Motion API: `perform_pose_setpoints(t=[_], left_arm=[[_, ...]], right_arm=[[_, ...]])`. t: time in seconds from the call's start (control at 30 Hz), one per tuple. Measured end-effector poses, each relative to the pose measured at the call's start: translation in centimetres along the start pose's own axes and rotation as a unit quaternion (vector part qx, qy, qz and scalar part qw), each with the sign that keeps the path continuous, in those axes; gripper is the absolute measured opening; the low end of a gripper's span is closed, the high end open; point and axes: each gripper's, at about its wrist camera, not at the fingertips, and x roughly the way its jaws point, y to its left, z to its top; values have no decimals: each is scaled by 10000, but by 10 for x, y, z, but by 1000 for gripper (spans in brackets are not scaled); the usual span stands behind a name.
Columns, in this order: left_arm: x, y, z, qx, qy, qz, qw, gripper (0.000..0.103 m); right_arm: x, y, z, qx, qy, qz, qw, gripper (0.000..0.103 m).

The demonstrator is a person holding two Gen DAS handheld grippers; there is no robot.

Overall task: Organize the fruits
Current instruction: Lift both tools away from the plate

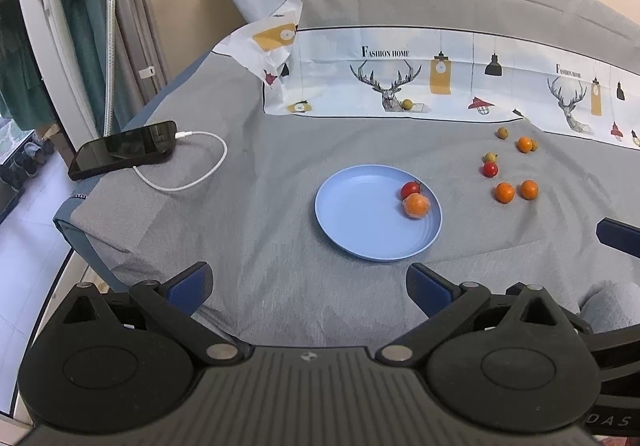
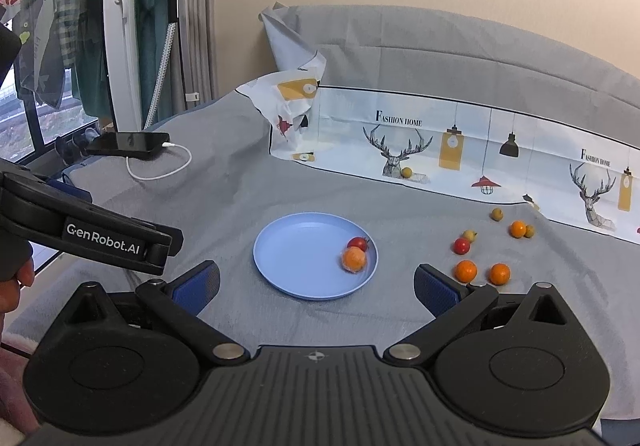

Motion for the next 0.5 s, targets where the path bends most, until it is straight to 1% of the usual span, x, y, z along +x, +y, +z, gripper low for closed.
perform_pose_setpoints(t=[0.5], left_arm=[[24, -1, 0, 50, 296, 22, 9995, 103]], right_arm=[[19, -5, -4, 78, 270, 97, 9996, 102]])
